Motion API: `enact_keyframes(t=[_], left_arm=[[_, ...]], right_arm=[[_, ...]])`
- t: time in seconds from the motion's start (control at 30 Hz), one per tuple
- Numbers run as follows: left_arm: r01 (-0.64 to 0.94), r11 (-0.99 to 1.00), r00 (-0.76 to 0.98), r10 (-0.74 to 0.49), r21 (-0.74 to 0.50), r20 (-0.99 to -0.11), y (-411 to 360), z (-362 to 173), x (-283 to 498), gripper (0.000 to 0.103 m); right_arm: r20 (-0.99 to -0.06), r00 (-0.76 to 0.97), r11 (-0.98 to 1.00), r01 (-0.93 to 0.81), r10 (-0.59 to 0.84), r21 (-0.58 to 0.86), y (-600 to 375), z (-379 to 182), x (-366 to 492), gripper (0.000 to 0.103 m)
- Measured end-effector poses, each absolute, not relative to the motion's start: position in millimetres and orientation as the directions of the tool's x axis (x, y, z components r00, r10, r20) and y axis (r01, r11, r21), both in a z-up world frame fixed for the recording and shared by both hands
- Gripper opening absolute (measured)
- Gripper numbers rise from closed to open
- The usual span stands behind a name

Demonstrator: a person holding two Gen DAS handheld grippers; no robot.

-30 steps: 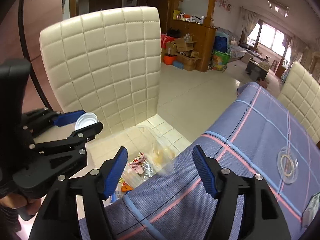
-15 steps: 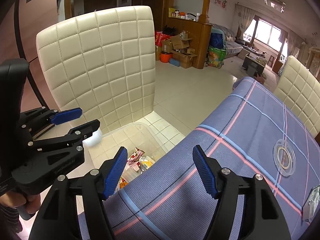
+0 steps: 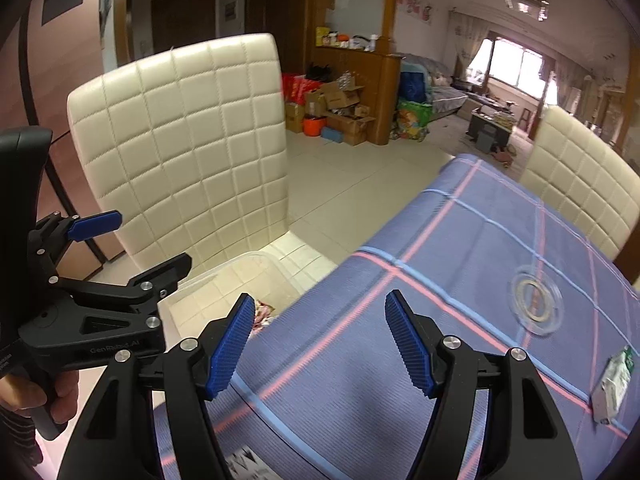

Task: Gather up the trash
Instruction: 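Carry the bottle cap and yellow wrapper over the clear bin and open both tools, then grasp the clear plastic lid with the left tool while the right tool grasps the green-white tissue pack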

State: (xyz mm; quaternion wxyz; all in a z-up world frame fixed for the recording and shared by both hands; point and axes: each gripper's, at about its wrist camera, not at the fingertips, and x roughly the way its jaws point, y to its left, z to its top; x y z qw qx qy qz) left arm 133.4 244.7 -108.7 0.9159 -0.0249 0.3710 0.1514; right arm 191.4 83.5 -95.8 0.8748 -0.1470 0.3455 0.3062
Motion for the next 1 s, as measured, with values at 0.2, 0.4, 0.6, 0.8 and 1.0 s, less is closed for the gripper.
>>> enact_keyframes(t=[0.2,0.4,0.6,0.8,1.0], left_arm=[[-0.240,0.968,0.701,0.220,0.066,-0.679,209,-93,143,0.099],[-0.146,0.988,0.715,0.145,0.057,-0.684,157,-87,160,0.099],[-0.019,0.996,0.709,0.075,0.087,-0.702,93,-92,186,0.099],[0.101,0.992,0.694,-0.013,0.080,-0.719,38,-103,221,0.099],[0.184,0.979,0.676,-0.060,0.089,-0.735,-9,-120,262,0.099]], right_arm=[[-0.675,0.636,0.839,-0.542,0.375,-0.045,28,-86,194,0.066],[-0.673,0.686,0.909,-0.414,0.276,-0.049,-40,-87,202,0.066],[-0.687,0.705,0.960,-0.276,0.175,-0.039,-109,-97,219,0.066],[-0.695,0.712,0.987,-0.160,0.096,-0.028,-161,-109,239,0.066],[-0.717,0.694,0.997,-0.076,0.061,0.011,-198,-122,271,0.070]])
